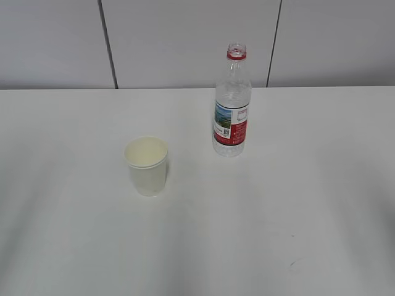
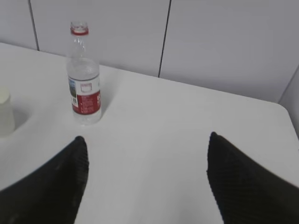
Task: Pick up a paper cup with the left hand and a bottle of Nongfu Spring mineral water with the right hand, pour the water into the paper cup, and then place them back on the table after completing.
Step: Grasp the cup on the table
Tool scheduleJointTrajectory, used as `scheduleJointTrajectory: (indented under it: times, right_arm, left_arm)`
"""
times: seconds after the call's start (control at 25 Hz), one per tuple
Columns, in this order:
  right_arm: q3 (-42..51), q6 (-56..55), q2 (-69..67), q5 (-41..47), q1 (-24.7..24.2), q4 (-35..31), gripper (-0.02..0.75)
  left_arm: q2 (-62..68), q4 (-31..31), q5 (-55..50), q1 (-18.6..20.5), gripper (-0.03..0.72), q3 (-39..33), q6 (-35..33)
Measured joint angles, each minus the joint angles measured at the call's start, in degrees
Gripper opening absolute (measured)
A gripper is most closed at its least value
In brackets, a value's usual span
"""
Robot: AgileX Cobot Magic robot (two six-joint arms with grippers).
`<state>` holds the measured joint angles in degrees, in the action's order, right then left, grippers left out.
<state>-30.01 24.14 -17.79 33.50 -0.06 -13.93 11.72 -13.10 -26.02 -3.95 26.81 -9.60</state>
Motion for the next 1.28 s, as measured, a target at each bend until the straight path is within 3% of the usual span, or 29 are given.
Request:
scheduleJointTrajectory:
  times: [0.2,0.32,0.44,0.64,0.76,1.0,1.12,1.28]
  right_arm:
    - [0.0,12.3,-16.2,-14.2,0.0,-11.4,0.587]
    - [0.0,22.8,-26.9,-22.4,1.0,-21.2,0.587]
    - [-0.6,29.8,-35.4,-29.8,5.8,-27.4,0.587]
    - [-1.7,29.8,-46.8,-38.9,15.4,-28.6,0.587]
    - [-1.9,21.1,-51.9,-43.7,18.3,-21.4,0.587]
    - [-2.0,-12.6,-61.8,-56.8,18.6,7.3,0.587]
    - [-2.1,-19.1,-67.1,-61.8,18.6,13.4,0.587]
    - [-2.3,-20.8,-73.2,-66.8,18.6,16.2,0.587]
  left_arm:
    - [14.9,-0.7,18.4,-1.4,0.437,-3.8,-0.9]
    - [25.6,-0.8,29.6,-5.3,0.437,-6.1,-0.8]
    - [35.3,-1.0,38.7,-12.0,0.437,-6.9,-0.9]
    - [50.5,-4.2,53.4,-20.1,0.437,-6.9,-0.8]
    - [57.5,-5.5,58.7,-20.9,0.437,-6.9,-0.2]
    - [63.8,-4.0,60.4,-20.9,0.437,-6.9,1.2]
    - [65.9,-1.8,60.8,-20.9,0.437,-6.9,1.9]
    - [70.4,0.2,65.4,-20.9,0.437,-8.2,3.9]
